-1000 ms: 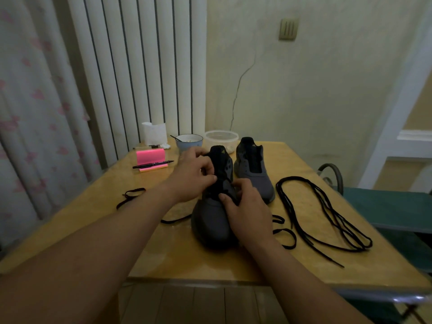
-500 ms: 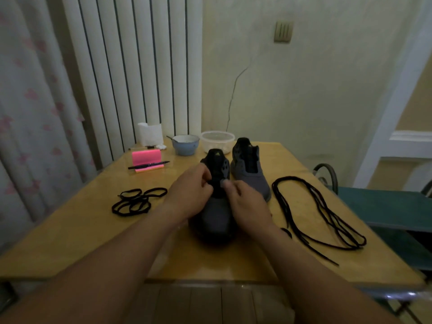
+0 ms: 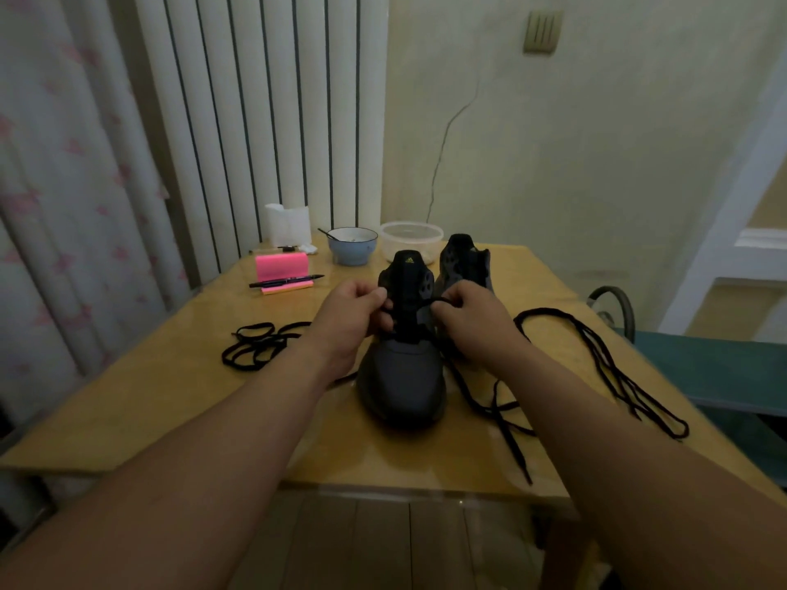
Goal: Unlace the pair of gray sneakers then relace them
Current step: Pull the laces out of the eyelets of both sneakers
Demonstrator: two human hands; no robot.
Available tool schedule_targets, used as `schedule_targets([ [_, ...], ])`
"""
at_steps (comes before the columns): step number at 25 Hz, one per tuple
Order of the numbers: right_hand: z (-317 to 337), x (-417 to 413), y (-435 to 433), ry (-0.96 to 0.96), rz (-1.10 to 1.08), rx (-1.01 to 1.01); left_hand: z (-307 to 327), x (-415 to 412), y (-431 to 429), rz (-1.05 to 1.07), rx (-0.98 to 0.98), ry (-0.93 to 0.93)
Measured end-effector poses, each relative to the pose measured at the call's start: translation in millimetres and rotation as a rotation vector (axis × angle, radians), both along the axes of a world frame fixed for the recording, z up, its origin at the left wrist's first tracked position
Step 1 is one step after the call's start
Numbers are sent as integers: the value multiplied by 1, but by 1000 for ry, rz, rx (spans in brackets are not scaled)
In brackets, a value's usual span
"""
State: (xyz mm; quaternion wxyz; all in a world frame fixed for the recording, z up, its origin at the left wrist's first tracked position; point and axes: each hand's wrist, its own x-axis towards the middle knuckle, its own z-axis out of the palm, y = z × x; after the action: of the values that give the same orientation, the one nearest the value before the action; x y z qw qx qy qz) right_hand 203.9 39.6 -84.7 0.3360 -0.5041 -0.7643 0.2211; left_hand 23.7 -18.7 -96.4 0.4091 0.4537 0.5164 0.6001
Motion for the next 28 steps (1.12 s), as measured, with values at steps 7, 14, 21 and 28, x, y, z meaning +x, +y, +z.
schedule_targets([
  [7,-12,-10,-44,-199,-255,474,38,1,2,-79,-144,947],
  [14,-33,-25,-75,-259,-158,162,37,-7,-2,-130,-159,733],
  [21,-37,-20,-73,-187,-168,31,23,-17,-6,194,-48,313],
  [28,-32,-18,-72,-304,-216,131,23,-30,-5,336,-324,-308],
])
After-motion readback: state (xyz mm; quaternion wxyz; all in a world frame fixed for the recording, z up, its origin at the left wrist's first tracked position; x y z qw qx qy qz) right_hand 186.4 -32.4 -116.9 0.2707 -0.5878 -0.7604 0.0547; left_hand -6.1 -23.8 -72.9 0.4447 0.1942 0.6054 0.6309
